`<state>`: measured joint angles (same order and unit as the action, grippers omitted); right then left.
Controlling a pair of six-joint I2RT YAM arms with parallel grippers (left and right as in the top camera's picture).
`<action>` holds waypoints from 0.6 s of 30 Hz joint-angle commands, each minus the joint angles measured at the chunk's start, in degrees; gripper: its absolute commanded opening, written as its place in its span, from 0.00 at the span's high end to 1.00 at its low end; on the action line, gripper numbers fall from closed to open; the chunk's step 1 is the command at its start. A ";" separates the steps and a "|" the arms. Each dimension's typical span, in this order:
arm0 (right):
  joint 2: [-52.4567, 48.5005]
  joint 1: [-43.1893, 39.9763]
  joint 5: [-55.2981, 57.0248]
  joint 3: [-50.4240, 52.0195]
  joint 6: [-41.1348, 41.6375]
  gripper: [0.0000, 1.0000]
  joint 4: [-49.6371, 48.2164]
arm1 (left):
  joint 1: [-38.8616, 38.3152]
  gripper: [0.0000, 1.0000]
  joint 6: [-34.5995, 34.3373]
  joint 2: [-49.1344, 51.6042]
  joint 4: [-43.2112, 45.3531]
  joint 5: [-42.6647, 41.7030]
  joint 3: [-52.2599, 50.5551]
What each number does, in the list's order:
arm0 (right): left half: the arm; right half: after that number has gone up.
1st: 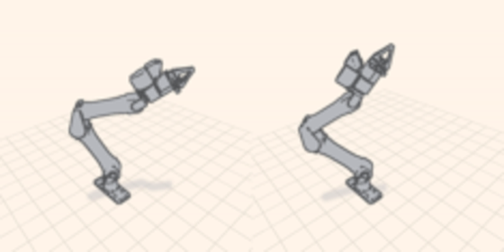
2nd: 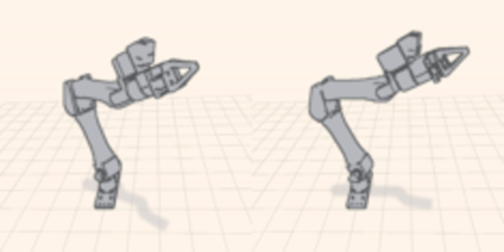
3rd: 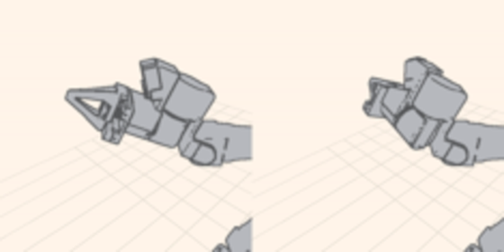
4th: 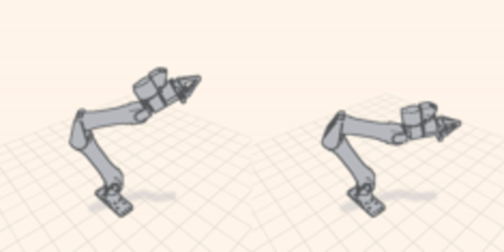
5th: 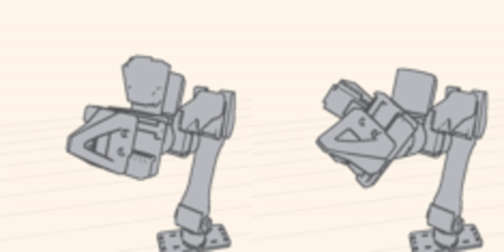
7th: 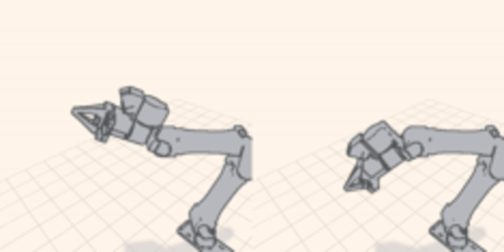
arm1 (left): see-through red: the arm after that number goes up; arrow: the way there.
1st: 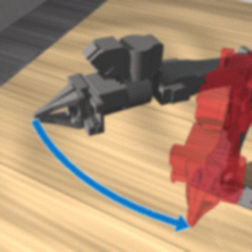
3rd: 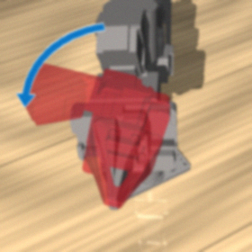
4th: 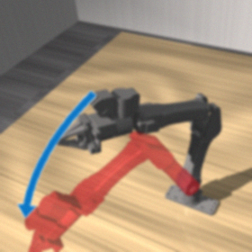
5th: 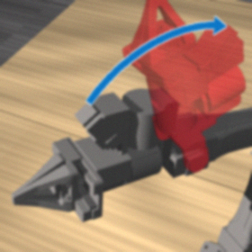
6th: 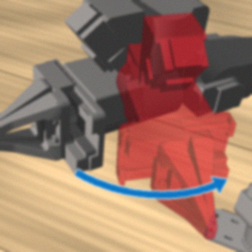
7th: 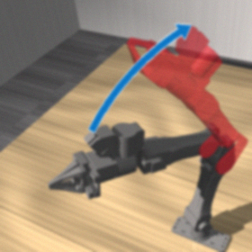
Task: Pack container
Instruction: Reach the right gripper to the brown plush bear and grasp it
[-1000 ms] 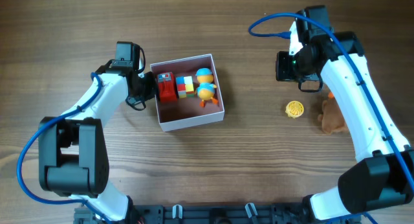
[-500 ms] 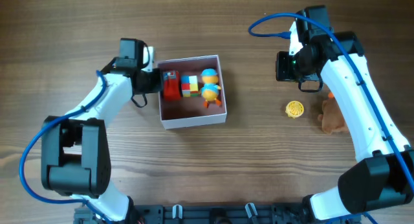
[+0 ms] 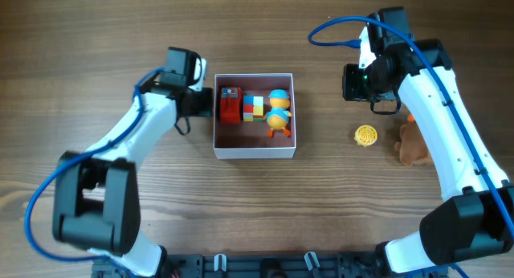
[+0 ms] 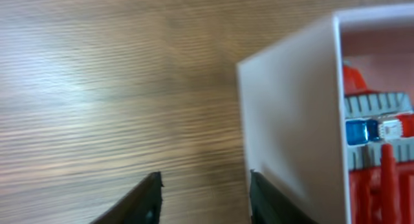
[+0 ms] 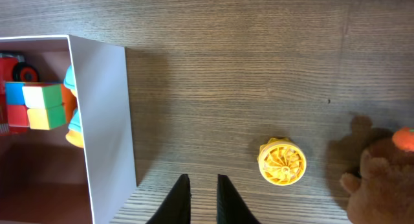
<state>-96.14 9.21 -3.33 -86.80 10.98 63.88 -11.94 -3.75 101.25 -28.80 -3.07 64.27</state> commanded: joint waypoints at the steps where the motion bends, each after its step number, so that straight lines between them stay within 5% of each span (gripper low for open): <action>1: 2.60 0.07 2.49 -2.38 -0.66 0.70 0.59 | 4.17 0.20 -0.55 -9.49 -3.78 4.68 3.50; 2: 4.74 -0.28 2.54 -4.11 -0.24 0.18 1.09 | 5.79 0.11 -2.43 -12.35 -5.88 4.68 3.50; 3: 7.54 -1.73 2.54 -6.54 1.55 0.01 2.38 | 7.41 0.00 -4.79 -15.02 -8.33 4.66 3.50; 7: 13.88 -14.95 3.78 -9.25 2.40 0.00 9.92 | 14.43 0.00 -13.79 -23.37 -17.64 4.63 3.50; 11: 13.05 -32.89 -0.83 -5.44 -5.05 0.00 13.73 | 19.26 0.00 -23.54 -28.30 -21.90 2.23 3.50; 18: 10.49 -34.29 1.51 11.85 -14.45 0.00 2.45 | 19.26 0.00 -23.98 -29.57 -23.15 2.25 3.48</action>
<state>-84.36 -27.09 -2.63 -79.02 2.02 69.17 6.98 -26.30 72.51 -51.90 0.10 66.89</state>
